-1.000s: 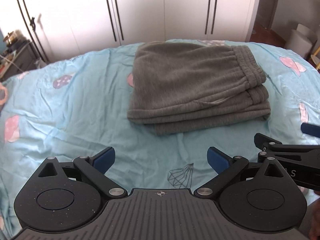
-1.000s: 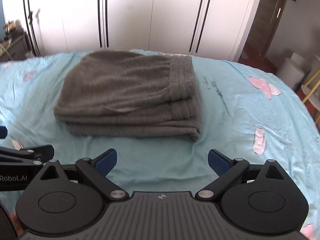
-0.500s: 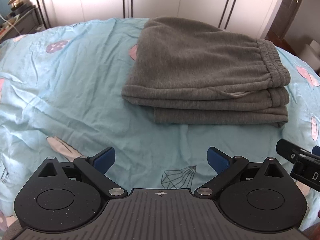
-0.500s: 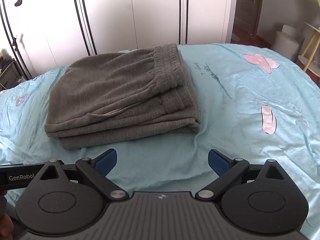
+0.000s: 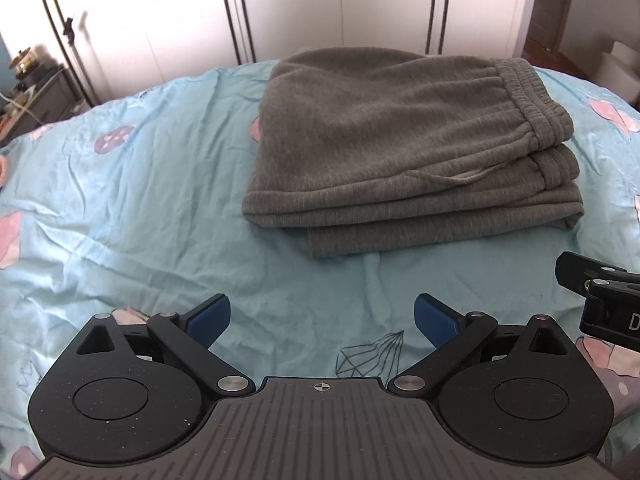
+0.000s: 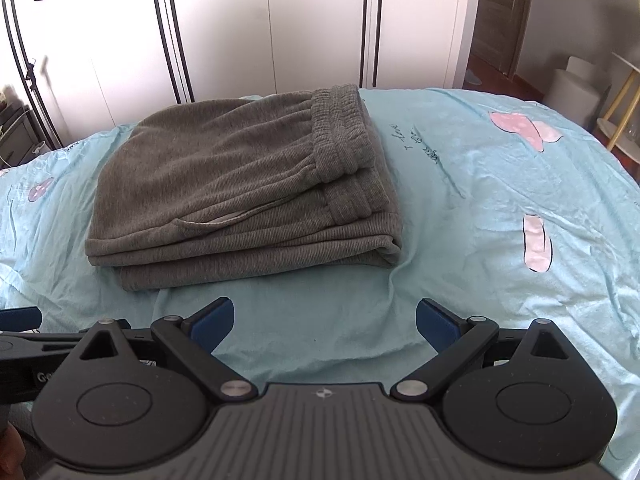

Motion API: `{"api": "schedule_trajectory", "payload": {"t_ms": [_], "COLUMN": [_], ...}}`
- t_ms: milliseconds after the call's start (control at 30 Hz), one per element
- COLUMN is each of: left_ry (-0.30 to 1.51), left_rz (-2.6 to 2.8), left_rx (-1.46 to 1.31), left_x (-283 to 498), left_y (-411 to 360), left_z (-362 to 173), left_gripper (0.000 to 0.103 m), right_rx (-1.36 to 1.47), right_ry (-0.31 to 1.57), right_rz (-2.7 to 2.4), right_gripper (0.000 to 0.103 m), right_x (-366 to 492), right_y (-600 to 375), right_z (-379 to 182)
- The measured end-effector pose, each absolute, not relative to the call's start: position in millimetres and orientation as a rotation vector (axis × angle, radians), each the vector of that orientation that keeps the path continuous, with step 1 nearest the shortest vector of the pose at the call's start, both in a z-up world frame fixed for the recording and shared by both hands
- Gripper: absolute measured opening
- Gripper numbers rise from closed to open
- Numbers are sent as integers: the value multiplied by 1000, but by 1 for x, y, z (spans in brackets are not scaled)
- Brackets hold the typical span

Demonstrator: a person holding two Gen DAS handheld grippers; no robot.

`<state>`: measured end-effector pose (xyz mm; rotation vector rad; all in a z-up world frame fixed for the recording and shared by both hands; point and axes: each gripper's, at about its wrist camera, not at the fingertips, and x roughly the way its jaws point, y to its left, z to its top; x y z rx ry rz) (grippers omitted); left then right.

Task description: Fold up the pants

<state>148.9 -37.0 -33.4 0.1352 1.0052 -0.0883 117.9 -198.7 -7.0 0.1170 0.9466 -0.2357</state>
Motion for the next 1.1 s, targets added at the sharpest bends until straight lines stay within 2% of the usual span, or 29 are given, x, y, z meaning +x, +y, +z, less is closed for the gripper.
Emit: {"api": "schedule_trajectory", "payload": {"t_ms": [1100], "left_ry": [1055], "left_rz": [-54], "left_rx": [73], "left_x": [157], "left_y": [-26], "left_z": [-44], "left_gripper": [101], "right_rx": [17], "right_ry": [988], "right_rz": [-239], "right_gripper": [98], "right_x": [121], "right_y": [-188], "right_z": [-16]}}
